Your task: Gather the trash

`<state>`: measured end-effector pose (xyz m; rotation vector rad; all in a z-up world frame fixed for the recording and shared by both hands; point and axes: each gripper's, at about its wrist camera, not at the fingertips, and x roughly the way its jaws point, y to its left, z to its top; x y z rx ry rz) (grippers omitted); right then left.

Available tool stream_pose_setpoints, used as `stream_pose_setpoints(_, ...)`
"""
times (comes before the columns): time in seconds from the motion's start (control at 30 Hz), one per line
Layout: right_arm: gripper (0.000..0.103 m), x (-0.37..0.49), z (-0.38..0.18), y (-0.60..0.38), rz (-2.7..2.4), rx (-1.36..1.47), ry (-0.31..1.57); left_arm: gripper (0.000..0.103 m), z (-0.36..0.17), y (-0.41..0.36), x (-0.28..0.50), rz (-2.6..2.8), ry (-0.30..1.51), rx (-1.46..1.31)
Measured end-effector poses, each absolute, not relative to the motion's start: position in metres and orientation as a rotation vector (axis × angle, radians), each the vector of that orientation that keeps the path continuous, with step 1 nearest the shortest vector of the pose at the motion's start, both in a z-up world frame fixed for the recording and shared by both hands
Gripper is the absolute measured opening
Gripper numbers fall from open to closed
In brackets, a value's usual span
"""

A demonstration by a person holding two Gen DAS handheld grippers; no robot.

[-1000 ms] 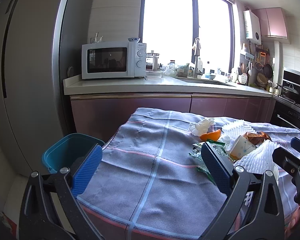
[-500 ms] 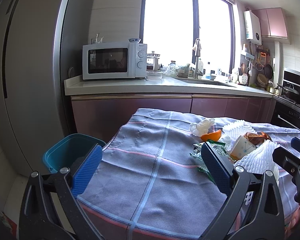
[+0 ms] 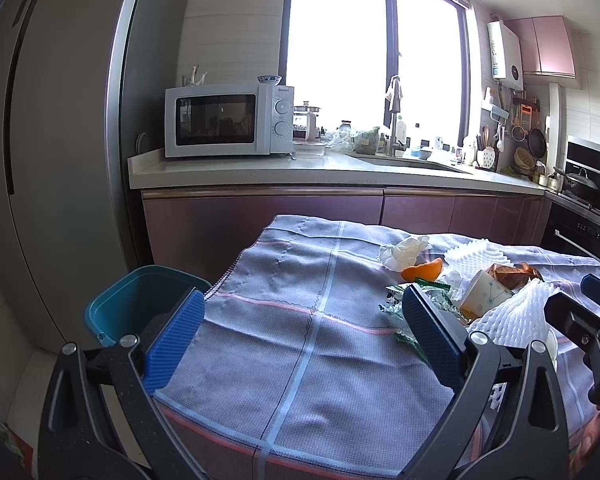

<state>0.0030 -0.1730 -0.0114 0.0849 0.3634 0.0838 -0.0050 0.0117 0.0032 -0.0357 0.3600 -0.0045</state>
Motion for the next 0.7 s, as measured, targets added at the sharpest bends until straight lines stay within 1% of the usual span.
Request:
stream_pose_setpoints(0.43, 0.096, 0.007, -0.018, -0.178, 0.091, 0.107, 0.386, 0.097, -0.001, 0.007, -0.003, -0.017, 0.376, -0.018)
stream_pose_setpoints(0.7, 0.096, 0.011, -0.033, -0.199, 0.059, 0.148, 0.448, 0.097, -0.017, -0.019, 0.016, -0.157, 0.48, -0.002)
